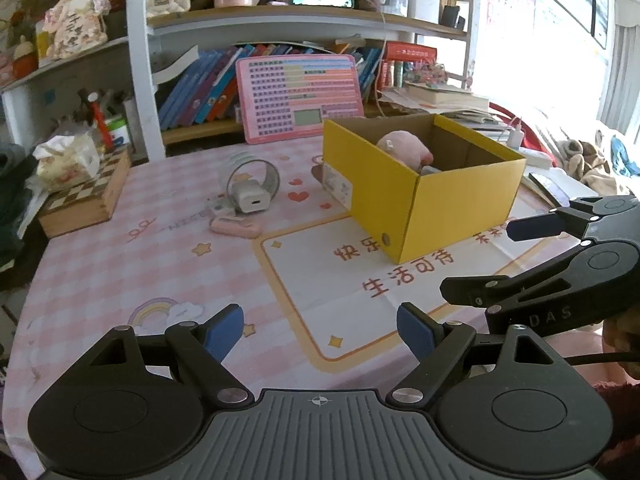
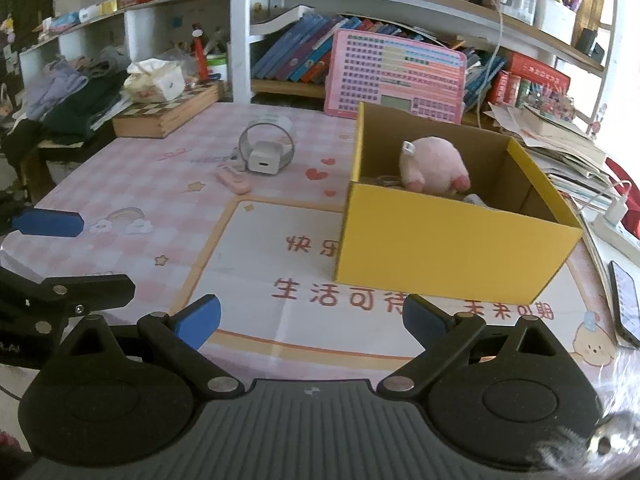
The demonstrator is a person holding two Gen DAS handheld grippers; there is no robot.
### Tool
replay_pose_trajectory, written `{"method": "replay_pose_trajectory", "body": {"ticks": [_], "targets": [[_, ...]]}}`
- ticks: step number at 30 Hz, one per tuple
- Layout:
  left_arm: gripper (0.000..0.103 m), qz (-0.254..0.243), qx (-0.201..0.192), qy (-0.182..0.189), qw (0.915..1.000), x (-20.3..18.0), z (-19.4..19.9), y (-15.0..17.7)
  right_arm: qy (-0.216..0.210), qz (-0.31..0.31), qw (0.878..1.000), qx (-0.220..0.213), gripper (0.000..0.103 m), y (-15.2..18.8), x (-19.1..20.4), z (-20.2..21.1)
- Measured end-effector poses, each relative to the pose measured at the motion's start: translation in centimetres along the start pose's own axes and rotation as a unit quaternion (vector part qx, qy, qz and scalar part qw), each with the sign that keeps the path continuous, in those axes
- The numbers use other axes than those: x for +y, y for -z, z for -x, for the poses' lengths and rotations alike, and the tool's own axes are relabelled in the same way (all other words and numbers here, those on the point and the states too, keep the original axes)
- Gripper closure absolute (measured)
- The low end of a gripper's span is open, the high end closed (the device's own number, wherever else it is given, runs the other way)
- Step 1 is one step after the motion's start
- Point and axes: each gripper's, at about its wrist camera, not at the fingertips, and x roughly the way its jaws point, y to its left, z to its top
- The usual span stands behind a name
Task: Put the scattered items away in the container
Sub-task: 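Raise both open tools out of the yellow box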
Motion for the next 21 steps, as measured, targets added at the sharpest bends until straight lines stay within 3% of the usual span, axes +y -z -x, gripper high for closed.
{"method": "replay_pose_trajectory", "body": {"ticks": [21], "targets": [[0.017, 0.043, -0.003, -0.029, 0.9986, 4.3, 1.3, 1.4, -0.036, 0.063, 0.997, 0.000, 0.007, -1.6, 5.4, -1.3]]}}
